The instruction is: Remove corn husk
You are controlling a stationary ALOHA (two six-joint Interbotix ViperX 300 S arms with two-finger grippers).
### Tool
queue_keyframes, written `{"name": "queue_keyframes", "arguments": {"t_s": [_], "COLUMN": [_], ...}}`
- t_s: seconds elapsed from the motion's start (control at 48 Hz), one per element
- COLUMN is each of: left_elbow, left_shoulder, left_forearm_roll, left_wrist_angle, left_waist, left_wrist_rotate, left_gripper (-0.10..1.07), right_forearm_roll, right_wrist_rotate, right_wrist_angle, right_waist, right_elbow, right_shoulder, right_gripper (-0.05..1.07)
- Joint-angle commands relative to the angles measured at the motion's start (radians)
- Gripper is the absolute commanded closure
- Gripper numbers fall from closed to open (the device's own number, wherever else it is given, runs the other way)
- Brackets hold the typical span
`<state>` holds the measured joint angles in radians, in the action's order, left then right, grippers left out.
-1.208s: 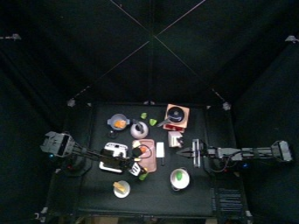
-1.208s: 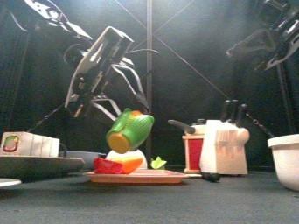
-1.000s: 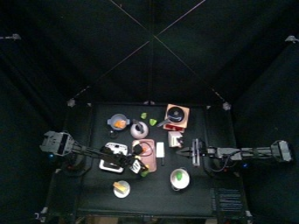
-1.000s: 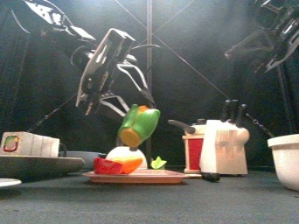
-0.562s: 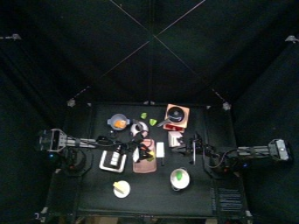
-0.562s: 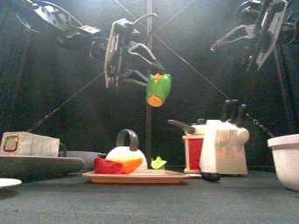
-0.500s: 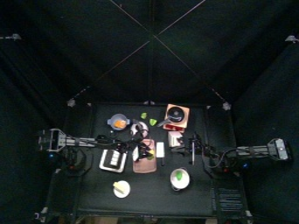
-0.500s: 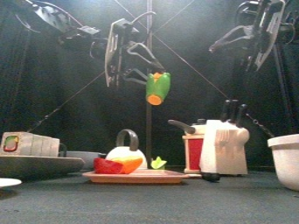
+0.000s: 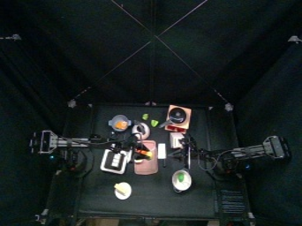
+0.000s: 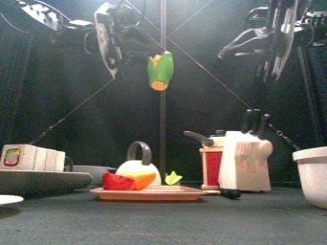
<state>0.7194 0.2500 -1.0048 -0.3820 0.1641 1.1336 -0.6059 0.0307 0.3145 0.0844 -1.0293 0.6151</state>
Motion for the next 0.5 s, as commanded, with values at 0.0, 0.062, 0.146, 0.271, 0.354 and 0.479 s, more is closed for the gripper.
{"name": "queue_keyframes", "arguments": {"t_s": [0.0, 0.062, 0.146, 0.271, 0.354, 0.479], "left_elbow": [0.012, 0.038, 0.081, 0.135, 0.176, 0.196], "left_shoulder": [0.040, 0.040, 0.034, 0.026, 0.026, 0.026], "left_forearm_roll": [0.112, 0.190, 0.314, 0.495, 0.638, 0.801], "left_wrist_angle": [-0.077, -0.137, -0.238, -0.382, -0.460, -0.486], "left_waist": [0.018, 0.029, 0.040, 0.037, 0.031, 0.005], "left_wrist_rotate": [-0.098, -0.187, -0.337, -0.548, -0.683, -0.804], "left_gripper": [0.39, 0.39, 0.39, 0.39, 0.39, 0.39], "right_forearm_roll": [0.003, 0.008, 0.020, 0.029, 0.041, 0.081], "right_wrist_rotate": [0.000, -0.002, -0.003, -0.003, -0.009, -0.012], "right_wrist_angle": [0.049, 0.072, 0.103, 0.149, 0.181, 0.202], "right_waist": [0.017, 0.034, 0.052, 0.069, 0.071, 0.071], "right_elbow": [0.035, 0.044, 0.055, 0.066, 0.075, 0.091], "right_shoulder": [-0.009, -0.021, -0.049, -0.095, -0.126, -0.149], "right_gripper": [0.99, 0.99, 0.99, 0.98, 0.96, 0.90]}}
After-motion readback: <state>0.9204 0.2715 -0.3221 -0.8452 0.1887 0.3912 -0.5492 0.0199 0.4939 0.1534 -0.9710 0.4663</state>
